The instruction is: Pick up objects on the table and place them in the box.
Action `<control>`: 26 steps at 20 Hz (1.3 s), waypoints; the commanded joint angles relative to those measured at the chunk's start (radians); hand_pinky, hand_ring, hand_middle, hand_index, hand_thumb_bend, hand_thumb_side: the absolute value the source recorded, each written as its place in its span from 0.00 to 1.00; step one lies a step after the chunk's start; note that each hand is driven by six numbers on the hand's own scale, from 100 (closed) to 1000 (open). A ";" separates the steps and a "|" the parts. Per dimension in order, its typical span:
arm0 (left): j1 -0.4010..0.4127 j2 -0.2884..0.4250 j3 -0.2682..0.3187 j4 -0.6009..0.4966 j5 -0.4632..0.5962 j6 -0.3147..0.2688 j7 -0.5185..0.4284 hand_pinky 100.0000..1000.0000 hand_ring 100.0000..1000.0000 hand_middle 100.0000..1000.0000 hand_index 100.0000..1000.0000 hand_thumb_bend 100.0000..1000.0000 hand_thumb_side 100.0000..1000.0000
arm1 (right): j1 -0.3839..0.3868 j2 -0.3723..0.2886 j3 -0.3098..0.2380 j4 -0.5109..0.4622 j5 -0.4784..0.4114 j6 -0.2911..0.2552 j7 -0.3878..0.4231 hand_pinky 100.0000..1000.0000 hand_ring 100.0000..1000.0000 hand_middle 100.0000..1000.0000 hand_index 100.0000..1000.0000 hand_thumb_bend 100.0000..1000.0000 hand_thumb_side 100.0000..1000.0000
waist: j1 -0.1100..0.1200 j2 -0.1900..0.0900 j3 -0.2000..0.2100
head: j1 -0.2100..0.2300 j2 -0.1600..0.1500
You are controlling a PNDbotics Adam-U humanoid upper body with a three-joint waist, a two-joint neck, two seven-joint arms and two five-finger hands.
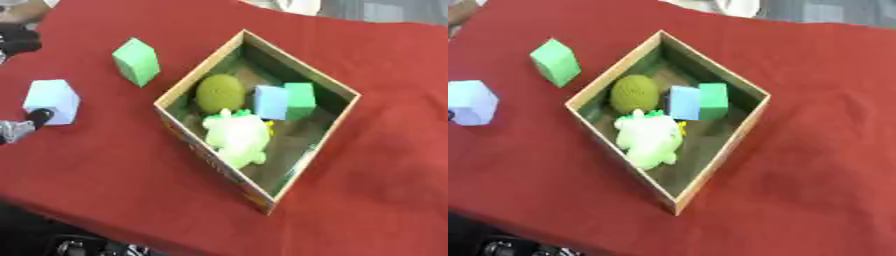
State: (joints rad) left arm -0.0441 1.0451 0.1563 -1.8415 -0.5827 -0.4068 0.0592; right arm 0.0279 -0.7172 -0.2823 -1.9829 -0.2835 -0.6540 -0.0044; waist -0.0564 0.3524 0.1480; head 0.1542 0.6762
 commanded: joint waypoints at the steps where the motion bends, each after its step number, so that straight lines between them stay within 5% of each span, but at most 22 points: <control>1: -0.020 0.056 -0.005 0.017 -0.018 -0.014 -0.049 0.88 0.96 0.87 0.93 0.40 0.50 | -0.002 -0.020 -0.007 -0.017 0.007 0.005 0.000 0.95 1.00 0.58 0.80 0.00 0.41 | 0.014 0.000 -0.002 | 0.011 -0.009; 11: -0.119 0.100 -0.051 0.190 0.021 -0.039 -0.202 0.94 1.00 0.90 0.94 0.40 0.41 | 0.004 -0.013 -0.002 -0.017 0.017 0.019 0.008 0.95 1.00 0.57 0.80 0.00 0.41 | 0.012 -0.002 -0.006 | 0.007 -0.005; 18: -0.207 0.115 -0.076 0.316 0.083 -0.077 -0.316 0.94 1.00 0.92 0.95 0.43 0.33 | 0.008 -0.003 -0.003 -0.017 0.023 0.033 0.014 0.95 1.00 0.57 0.79 0.00 0.41 | 0.012 0.006 -0.014 | -0.035 -0.010; 21: -0.234 0.116 -0.082 0.346 0.102 -0.086 -0.369 0.95 1.00 0.93 0.95 0.47 0.22 | 0.008 0.001 -0.003 -0.017 0.024 0.037 0.014 0.95 1.00 0.56 0.79 0.00 0.41 | 0.014 0.012 -0.017 | -0.034 -0.012; 26: -0.277 0.115 -0.090 0.397 0.126 -0.098 -0.453 0.96 1.00 0.92 0.95 0.54 0.30 | 0.007 0.005 -0.002 -0.017 0.025 0.045 0.015 0.95 1.00 0.56 0.79 0.00 0.41 | 0.015 0.017 -0.022 | -0.029 -0.013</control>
State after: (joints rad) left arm -0.3088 1.1089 0.0590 -1.4521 -0.4680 -0.5023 -0.3735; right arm 0.0361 -0.6926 -0.2761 -1.9843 -0.2645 -0.6125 0.0111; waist -0.0564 0.3707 0.1272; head 0.1225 0.6751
